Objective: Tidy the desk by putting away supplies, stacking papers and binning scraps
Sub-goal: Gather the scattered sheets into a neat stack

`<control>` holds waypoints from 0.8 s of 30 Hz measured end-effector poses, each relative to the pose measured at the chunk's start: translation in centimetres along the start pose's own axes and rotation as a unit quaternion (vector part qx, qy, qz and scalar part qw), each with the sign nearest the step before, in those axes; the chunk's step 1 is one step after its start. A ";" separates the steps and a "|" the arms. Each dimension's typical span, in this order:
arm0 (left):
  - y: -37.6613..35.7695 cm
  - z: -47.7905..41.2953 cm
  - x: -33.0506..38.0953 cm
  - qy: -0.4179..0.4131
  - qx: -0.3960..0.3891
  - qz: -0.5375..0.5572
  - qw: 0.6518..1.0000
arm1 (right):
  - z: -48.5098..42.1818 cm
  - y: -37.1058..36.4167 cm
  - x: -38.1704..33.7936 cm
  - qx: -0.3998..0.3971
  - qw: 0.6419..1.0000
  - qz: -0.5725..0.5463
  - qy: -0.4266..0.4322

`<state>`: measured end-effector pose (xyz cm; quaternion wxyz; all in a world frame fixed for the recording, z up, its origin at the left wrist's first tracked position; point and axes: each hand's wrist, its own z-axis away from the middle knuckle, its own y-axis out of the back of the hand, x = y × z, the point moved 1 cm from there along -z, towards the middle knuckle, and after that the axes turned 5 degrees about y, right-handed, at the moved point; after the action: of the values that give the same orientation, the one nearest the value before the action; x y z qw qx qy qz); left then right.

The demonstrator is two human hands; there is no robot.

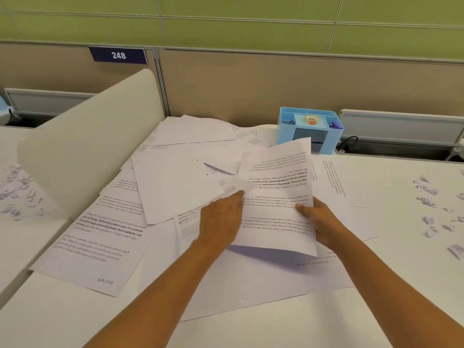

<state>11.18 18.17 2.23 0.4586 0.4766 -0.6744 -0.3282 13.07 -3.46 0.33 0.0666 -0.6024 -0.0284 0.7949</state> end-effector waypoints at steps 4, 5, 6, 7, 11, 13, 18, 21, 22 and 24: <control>-0.7 1.4 1.8 -0.087 0.040 0.012 0.995 | 0.5 -0.1 -0.1 -0.010 0.999 -0.032 -0.014; -1.1 1.9 2.2 -0.109 0.039 0.014 0.993 | 0.6 -0.2 -0.1 -0.011 0.999 -0.038 -0.013; -1.2 2.3 2.7 -0.130 0.042 0.012 0.991 | 0.7 -0.3 -0.2 -0.010 0.999 -0.045 -0.011; -1.2 2.7 3.1 -0.156 0.047 0.007 0.987 | 0.8 -0.4 -0.2 -0.011 0.998 -0.053 -0.009; -1.6 3.9 4.5 -0.246 0.076 -0.029 0.966 | 1.3 -0.6 -0.3 -0.017 0.997 -0.072 0.001; -1.8 4.4 5.1 -0.280 0.081 -0.040 0.956 | 1.6 -0.4 -0.4 -0.019 0.997 -0.070 0.004; -2.1 5.9 6.0 -0.310 0.057 -0.052 0.948 | 2.6 0.1 -0.2 -0.022 0.998 -0.057 0.000; -2.2 6.3 6.4 -0.310 0.058 -0.040 0.948 | 3.4 0.5 0.0 -0.034 0.999 -0.033 0.001; -2.2 6.4 6.5 -0.312 0.053 -0.034 0.948 | 3.6 0.7 0.2 -0.039 0.999 -0.032 -0.001; -2.3 6.6 6.8 -0.313 0.031 -0.032 0.949 | 4.1 1.2 0.6 -0.044 0.998 -0.048 -0.011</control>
<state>5.01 11.05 -0.13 0.1985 0.3855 -0.7784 -0.4540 8.93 -4.38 0.70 0.0776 -0.5941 -0.0932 0.7952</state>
